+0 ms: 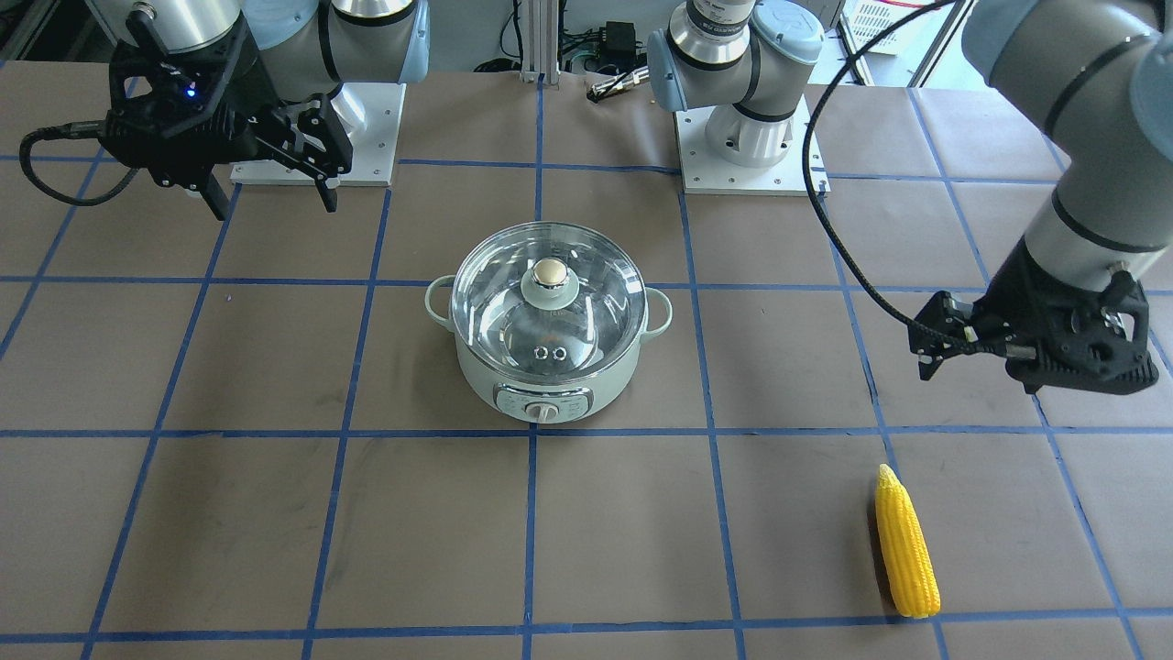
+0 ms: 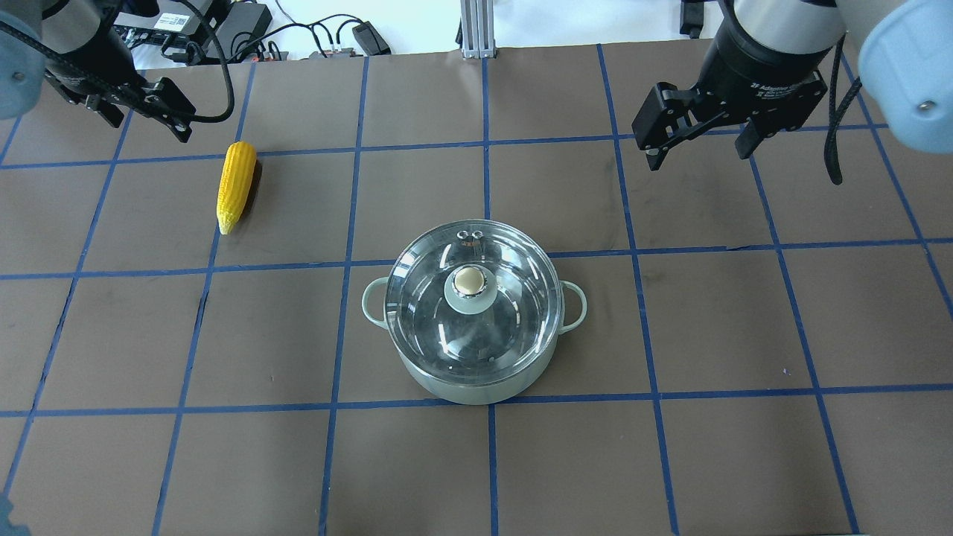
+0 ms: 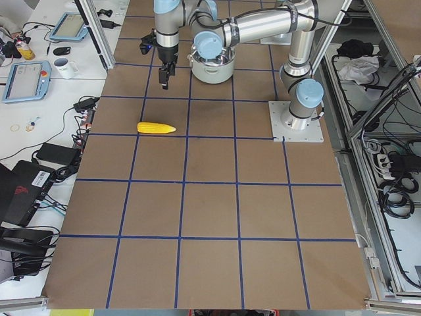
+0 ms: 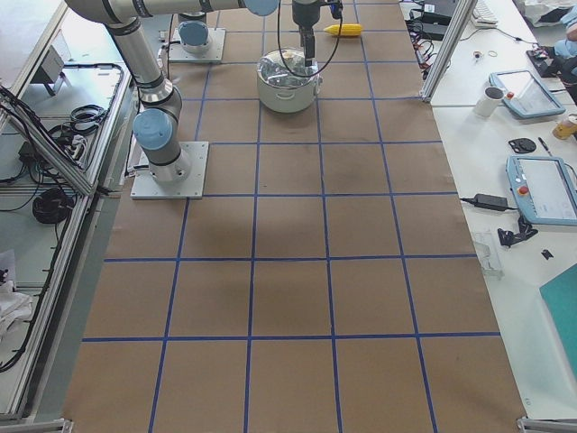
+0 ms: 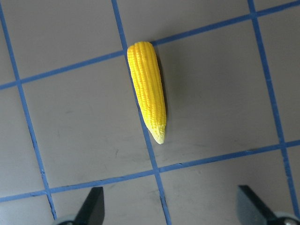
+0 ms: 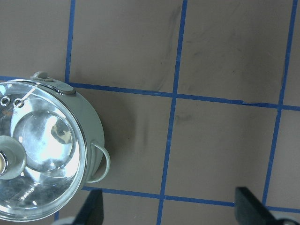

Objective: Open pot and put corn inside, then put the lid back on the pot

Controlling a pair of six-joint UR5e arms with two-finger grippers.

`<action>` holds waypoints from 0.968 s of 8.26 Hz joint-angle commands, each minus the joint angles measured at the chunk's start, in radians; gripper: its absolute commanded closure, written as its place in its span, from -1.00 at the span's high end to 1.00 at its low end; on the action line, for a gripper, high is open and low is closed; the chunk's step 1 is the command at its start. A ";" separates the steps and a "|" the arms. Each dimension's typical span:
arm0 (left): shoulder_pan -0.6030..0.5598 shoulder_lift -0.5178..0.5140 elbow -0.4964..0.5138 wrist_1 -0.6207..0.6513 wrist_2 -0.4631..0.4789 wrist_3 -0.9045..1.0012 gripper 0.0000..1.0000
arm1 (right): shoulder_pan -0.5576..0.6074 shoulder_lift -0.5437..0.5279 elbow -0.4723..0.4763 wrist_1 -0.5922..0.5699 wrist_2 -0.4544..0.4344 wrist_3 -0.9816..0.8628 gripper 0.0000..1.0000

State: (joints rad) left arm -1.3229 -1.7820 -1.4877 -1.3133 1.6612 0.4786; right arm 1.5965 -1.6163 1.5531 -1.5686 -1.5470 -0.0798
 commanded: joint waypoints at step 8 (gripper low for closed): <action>0.025 -0.331 0.015 0.252 -0.161 0.025 1.00 | 0.401 0.303 0.004 -0.234 -0.002 0.428 1.00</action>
State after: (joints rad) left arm -1.2978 -2.0539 -1.4826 -1.0712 1.5034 0.5034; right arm 1.9357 -1.3806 1.5499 -1.7559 -1.5497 0.2900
